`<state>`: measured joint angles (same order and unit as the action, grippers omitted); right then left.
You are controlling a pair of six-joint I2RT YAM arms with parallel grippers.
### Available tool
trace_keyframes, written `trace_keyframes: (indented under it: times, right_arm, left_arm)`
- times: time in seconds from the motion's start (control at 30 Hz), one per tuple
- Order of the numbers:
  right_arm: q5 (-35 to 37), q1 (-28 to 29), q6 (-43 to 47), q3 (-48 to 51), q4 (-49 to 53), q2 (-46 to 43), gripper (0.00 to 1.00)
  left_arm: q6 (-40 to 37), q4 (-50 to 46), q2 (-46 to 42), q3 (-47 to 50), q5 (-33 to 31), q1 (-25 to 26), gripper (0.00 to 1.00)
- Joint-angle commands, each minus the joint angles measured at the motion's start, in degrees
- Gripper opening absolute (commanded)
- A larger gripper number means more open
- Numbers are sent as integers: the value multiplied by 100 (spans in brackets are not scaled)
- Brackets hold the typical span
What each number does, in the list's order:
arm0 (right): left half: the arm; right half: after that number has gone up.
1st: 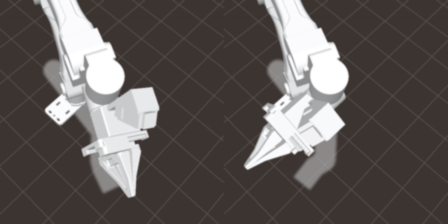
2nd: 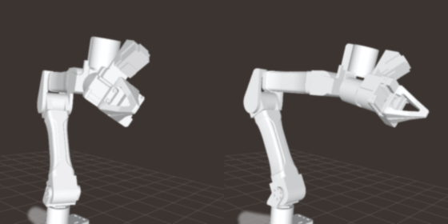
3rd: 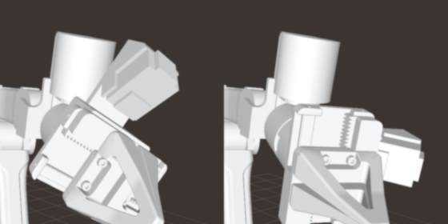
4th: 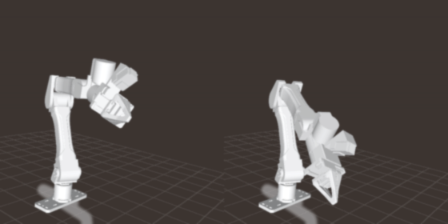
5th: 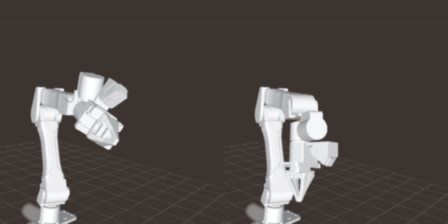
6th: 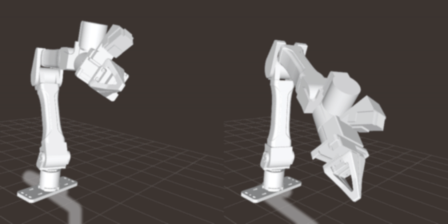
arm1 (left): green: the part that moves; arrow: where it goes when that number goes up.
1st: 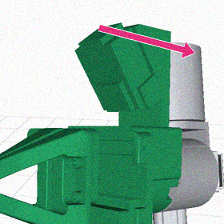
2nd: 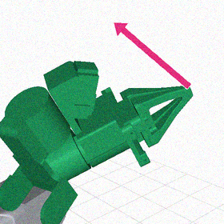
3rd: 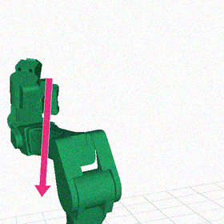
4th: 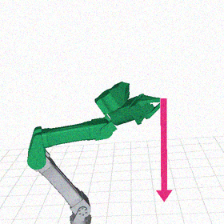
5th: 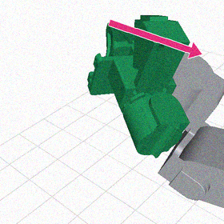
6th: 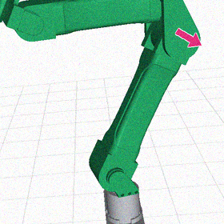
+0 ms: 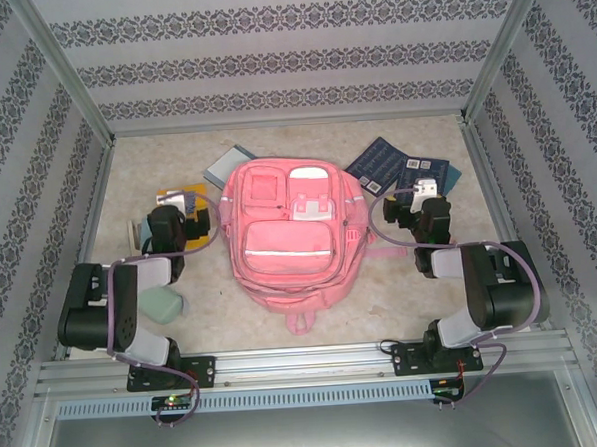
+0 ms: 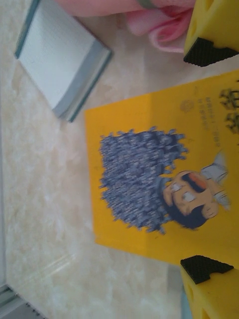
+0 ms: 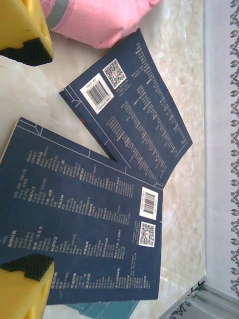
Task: Pack the student bag
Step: Rotate the student bag at the top-center of the table.
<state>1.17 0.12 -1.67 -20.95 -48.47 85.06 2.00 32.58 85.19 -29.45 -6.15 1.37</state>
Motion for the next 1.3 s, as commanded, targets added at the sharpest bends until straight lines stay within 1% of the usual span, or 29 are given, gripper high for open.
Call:
trace_keyframes:
  times: [0.0,0.07,0.1,0.13,0.17,0.2,0.23,0.27,0.37,0.43,0.5,0.57,0.7,0.77,0.83,0.93,1.03,1.13,1.27]
  right_arm:
    - [373,-20,-200,-148,474,-661,98]
    - [656,-21,-386,-314,1211,-1135,98]
    - [891,-27,-625,-432,1568,-1330,98]
    - [1290,-30,-1142,-589,2063,-1545,98]
    - [1607,-42,-1628,-767,2595,-1740,98]
    - [1621,-55,-1752,-934,3020,-1891,98]
    - [1434,-63,-1734,-1111,3526,-2051,98]
    - [1317,-63,-1805,-1209,3787,-2159,98]
    - [1104,-74,-2345,-1326,4280,-2379,98]
    - [546,-52,-2364,-1418,4516,-2480,98]
    - [288,59,-2469,-1460,4696,-2564,98]
    - [10,228,-2498,-1528,4952,-2592,98]
    - [-51,700,-2466,-1605,5311,-2530,98]
    - [-171,910,-2440,-1605,5343,-2421,98]
    - [-485,1045,-2330,-1667,5340,-2199,98]
    - [-765,1143,-2241,-1910,5440,-1617,98]
    - [-947,1148,-2223,-2414,5733,-842,98]
    - [-994,1157,-2197,-2919,5918,-144,97]
    - [-1186,1066,-2187,-3478,6058,647,86]
  left_arm:
    - [371,-1997,-703,-917,-446,-84,100]
    - [954,-3015,-959,-1534,-582,-84,99]
    - [1339,-3615,-1022,-1878,-613,-84,99]
    - [1692,-4362,-1048,-2322,-560,-84,99]
    - [1827,-4835,-1057,-2659,-384,-93,100]
    - [1923,-5071,-1086,-2819,-190,-93,100]
    - [2088,-5167,-1143,-2901,8,-93,100]
    - [2204,-5203,-1201,-2925,238,-93,100]
    - [2434,-5411,-1233,-3025,884,-43,100]
    - [2552,-5658,-1168,-3106,1138,85,100]
    - [2584,-5849,-1111,-3145,1251,343,100]
    - [2719,-5996,-1063,-3119,1208,694,99]
    - [3195,-6331,-869,-3051,1078,1396,94]
    - [3553,-6592,-758,-2996,928,1756,93]
    - [3947,-6824,-694,-2867,866,1992,90]
    - [4525,-6864,-619,-2503,1040,2142,86]
    - [4692,-6576,-478,-2178,1340,2250,85]
    - [4811,-6525,-280,-2130,1354,2380,84]
    - [4896,-6569,2,-2154,1353,2435,77]
